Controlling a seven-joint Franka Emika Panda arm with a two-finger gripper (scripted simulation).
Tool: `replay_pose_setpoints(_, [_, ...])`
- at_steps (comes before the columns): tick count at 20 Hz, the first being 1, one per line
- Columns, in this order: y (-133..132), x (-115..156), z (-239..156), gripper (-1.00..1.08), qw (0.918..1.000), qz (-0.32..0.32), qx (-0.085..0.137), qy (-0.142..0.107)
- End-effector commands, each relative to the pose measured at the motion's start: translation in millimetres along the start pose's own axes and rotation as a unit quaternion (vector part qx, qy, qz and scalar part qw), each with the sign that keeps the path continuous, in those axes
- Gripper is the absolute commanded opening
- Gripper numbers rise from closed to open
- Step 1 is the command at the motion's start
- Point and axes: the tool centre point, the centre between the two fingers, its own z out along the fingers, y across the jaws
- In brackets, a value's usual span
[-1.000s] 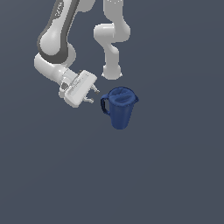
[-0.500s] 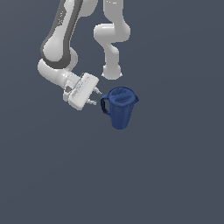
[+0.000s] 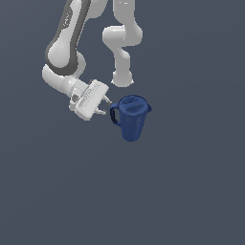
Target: Pick up the object and move it to a goal position.
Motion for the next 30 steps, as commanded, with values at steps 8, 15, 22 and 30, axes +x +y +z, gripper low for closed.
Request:
replay_pose_setpoints(8, [-1, 0, 22, 0.28, 1.0, 0.001, 0.0, 0.0])
replay_pose_setpoints(15, [-1, 0, 22, -1.0, 1.0, 0.001, 0.0, 0.0])
replay_pose_setpoints(22, [0, 4, 23, -1.0, 1.0, 0.001, 0.0, 0.0])
replay_pose_setpoints(30, [12, 50, 35, -1.0, 1.0, 0.001, 0.0, 0.002])
